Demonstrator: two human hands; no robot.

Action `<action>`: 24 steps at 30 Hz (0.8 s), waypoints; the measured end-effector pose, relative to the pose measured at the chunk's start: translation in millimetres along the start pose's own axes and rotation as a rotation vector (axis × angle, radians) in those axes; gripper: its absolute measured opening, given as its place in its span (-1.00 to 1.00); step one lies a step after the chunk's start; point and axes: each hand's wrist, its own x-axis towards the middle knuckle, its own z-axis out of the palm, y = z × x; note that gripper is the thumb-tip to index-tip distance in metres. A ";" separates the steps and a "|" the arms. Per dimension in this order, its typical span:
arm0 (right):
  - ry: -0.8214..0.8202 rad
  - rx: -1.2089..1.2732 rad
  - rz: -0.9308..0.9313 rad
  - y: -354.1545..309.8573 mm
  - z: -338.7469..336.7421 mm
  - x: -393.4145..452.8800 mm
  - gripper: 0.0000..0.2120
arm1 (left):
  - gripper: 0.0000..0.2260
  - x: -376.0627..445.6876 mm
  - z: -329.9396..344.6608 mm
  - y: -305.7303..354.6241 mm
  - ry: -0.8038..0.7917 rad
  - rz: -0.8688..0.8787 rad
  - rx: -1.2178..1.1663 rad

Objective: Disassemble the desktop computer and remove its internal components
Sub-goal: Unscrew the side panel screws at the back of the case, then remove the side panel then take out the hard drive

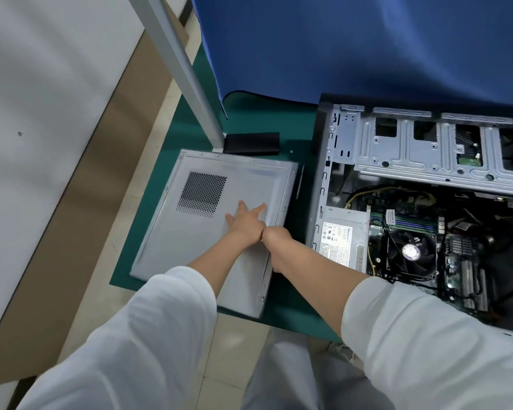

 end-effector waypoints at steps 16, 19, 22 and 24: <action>-0.002 0.044 -0.047 -11.4 -1.9 -5.6 -0.55 | -0.43 19.1 12.6 -7.7 -0.023 -0.016 0.169; 0.023 -0.131 -0.336 -13.9 -10.2 -12.9 -0.55 | -0.51 20.7 22.0 -6.6 0.000 -0.014 0.174; 0.011 -0.322 -0.759 -16.9 -40.5 -27.4 -0.62 | -0.55 23.4 25.1 -3.7 0.038 0.010 0.140; 0.241 -0.562 -1.088 -18.4 -70.0 -34.1 -0.65 | -0.61 25.4 24.5 2.4 0.088 0.083 0.075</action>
